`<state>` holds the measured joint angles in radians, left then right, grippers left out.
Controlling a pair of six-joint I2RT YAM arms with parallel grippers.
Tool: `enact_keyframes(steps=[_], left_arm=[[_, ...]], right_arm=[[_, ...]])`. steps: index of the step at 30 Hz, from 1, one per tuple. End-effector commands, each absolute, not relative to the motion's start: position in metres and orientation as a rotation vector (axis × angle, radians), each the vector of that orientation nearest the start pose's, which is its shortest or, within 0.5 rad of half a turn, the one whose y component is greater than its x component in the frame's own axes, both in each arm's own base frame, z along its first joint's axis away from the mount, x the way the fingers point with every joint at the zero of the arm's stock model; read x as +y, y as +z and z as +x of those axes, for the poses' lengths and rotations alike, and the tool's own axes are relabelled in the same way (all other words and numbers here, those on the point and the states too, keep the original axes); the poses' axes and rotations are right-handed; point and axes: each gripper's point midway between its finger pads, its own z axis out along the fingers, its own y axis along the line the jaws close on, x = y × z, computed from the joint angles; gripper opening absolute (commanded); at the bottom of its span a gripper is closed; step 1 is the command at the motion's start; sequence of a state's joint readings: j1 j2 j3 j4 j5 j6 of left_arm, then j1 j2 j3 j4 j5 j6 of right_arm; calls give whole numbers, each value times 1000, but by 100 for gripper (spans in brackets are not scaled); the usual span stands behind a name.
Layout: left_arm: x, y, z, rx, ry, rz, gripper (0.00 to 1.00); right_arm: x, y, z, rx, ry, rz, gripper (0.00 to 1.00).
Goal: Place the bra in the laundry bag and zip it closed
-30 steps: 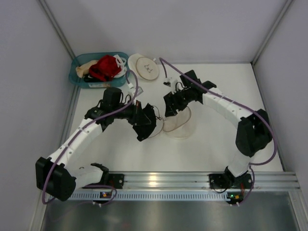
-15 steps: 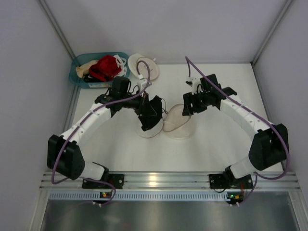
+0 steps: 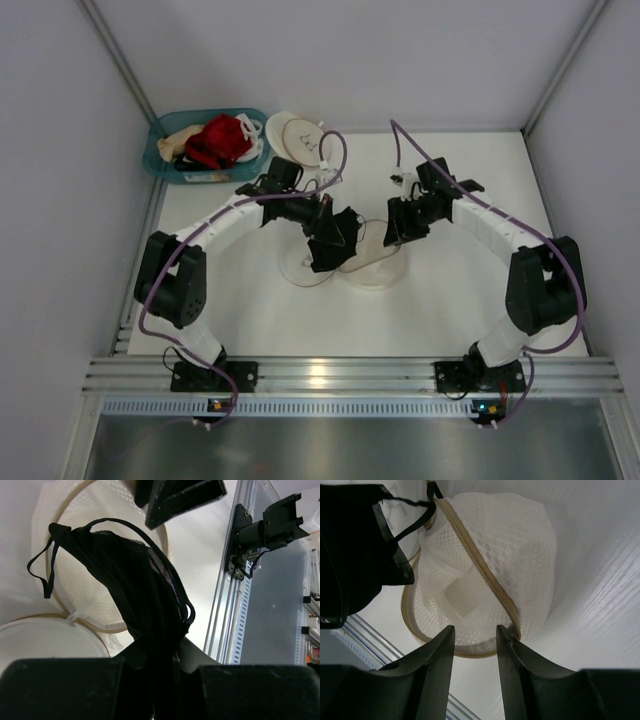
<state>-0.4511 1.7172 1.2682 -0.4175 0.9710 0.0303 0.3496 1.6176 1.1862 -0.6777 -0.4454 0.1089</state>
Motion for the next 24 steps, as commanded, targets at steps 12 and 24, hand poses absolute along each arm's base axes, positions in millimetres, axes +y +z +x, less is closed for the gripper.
enact_keyframes(steps=[12, 24], left_arm=[[-286, 242, 249, 1870, -1377, 1056, 0], [-289, 221, 244, 1922, -1426, 1061, 0]], right_arm=[[163, 146, 299, 2592, 668, -420, 68], [178, 104, 323, 2680, 739, -412, 33]])
